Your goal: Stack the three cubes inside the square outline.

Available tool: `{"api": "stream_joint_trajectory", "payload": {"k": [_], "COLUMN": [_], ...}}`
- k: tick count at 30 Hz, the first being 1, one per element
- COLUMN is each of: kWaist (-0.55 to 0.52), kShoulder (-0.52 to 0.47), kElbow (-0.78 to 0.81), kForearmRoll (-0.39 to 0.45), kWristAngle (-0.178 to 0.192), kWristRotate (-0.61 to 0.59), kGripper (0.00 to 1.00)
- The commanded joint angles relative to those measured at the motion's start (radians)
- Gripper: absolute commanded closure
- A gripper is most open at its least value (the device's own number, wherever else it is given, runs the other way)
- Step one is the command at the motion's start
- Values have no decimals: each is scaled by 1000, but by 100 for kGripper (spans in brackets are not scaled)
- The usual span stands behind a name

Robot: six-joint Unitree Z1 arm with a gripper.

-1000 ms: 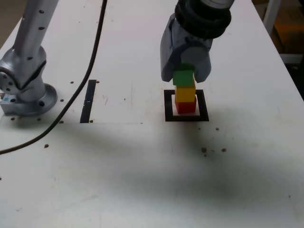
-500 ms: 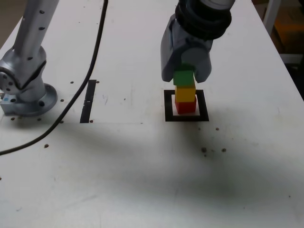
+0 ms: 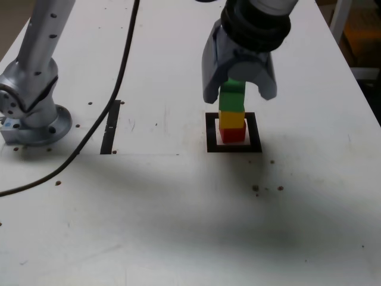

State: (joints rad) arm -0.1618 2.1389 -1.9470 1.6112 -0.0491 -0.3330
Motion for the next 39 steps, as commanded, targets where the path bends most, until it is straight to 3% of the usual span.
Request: {"api": "stream_joint_trajectory", "payload": {"k": [1,5,9,15,19,23,28,34,39], "kWaist": [-3,-14,-40,-49,-49,-48,-42,-45,-47], "kShoulder": [-45,-136,-304,-535,-682,-845,-893,-876,-849], "kElbow": [15,49,108,359,576,819,948,1181,1223], "kForearmRoll": [0,-17,-10,-32,-124,-282,-374,-490,-483], "kWristAngle": [0,-9,5,7,-8,-15,-20,-87,-48], "kWristRotate": [-4,-5,13,63,62,66,82,86,86], "kGripper": [0,0,0,0,0,0,0,0,0]}}
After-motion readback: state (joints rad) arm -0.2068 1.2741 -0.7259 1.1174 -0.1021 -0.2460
